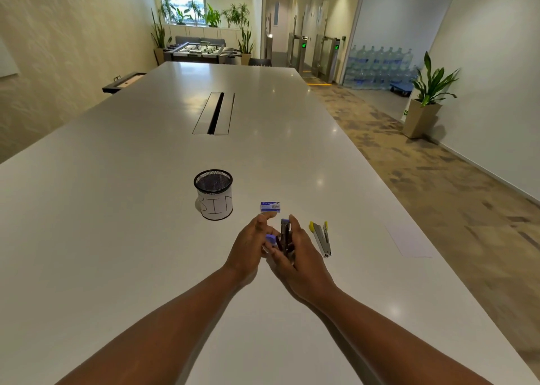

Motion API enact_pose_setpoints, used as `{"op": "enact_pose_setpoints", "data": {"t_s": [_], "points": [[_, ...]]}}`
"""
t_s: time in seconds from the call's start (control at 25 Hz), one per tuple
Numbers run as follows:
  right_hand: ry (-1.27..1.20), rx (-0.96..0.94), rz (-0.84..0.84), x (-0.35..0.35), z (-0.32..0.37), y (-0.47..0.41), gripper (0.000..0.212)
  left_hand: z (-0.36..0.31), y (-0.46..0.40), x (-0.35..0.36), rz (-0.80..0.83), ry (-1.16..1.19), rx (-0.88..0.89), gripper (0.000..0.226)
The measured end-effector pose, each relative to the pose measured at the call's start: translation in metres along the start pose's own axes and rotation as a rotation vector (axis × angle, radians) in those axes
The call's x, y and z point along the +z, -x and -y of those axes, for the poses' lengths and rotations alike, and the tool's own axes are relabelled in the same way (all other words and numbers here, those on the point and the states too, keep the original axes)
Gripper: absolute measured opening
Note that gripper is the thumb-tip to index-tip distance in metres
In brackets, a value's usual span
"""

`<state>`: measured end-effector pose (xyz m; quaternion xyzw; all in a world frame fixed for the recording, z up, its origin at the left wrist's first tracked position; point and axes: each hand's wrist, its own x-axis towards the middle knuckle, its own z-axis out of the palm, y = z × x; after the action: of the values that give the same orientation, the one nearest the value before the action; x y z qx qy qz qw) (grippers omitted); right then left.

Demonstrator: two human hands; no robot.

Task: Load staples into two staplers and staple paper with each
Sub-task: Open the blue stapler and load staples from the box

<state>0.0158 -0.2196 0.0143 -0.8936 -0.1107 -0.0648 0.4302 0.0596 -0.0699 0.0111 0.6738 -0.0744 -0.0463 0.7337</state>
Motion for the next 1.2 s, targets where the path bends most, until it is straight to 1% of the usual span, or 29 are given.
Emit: {"op": "enact_pose_setpoints", "data": {"t_s": [0.08, 0.12, 0.24, 0.28, 0.36, 0.52, 0.6, 0.68, 0.72, 0.76, 0.88, 1.0, 1.2], "points": [[0.005, 0.021, -0.023, 0.000, -0.001, -0.001, 0.079, -0.003, 0.001, 0.000, -0.017, -0.003, 0.000, 0.060], [-0.004, 0.009, -0.034, -0.001, -0.001, -0.001, 0.074, -0.003, 0.002, 0.001, -0.013, -0.004, 0.005, 0.059], [0.007, -0.047, -0.049, -0.001, 0.004, 0.001, 0.046, -0.001, 0.006, 0.005, 0.015, 0.003, 0.014, 0.062], [0.014, -0.051, -0.054, -0.001, 0.004, 0.002, 0.042, -0.001, 0.008, 0.005, 0.017, -0.015, 0.018, 0.062], [0.016, -0.041, -0.052, 0.000, 0.003, 0.004, 0.044, -0.001, 0.009, 0.005, 0.019, -0.087, 0.035, 0.058], [0.088, -0.015, 0.004, 0.000, 0.003, 0.003, 0.041, -0.005, 0.010, 0.006, -0.013, -0.175, 0.089, 0.040], [0.138, -0.007, 0.009, 0.000, 0.005, 0.003, 0.032, -0.005, 0.010, 0.007, -0.043, -0.222, 0.099, 0.035], [0.204, 0.011, -0.003, 0.000, 0.006, 0.001, 0.018, -0.004, 0.009, 0.007, -0.090, -0.249, 0.088, 0.037], [0.248, 0.007, -0.003, 0.001, 0.007, 0.001, 0.019, -0.003, 0.007, 0.006, -0.113, -0.268, 0.086, 0.038], [0.297, -0.015, 0.003, 0.002, 0.006, 0.001, 0.024, -0.002, 0.006, 0.005, -0.130, -0.298, 0.091, 0.039], [0.400, -0.125, 0.032, 0.005, 0.004, 0.003, 0.035, -0.003, 0.004, 0.004, -0.150, -0.406, 0.122, 0.043], [0.446, -0.176, 0.036, 0.006, 0.004, 0.004, 0.035, -0.003, 0.003, 0.004, -0.158, -0.472, 0.120, 0.043], [0.452, -0.166, 0.051, 0.005, 0.006, 0.004, 0.038, -0.004, 0.001, 0.004, -0.182, -0.541, 0.122, 0.042]]}}
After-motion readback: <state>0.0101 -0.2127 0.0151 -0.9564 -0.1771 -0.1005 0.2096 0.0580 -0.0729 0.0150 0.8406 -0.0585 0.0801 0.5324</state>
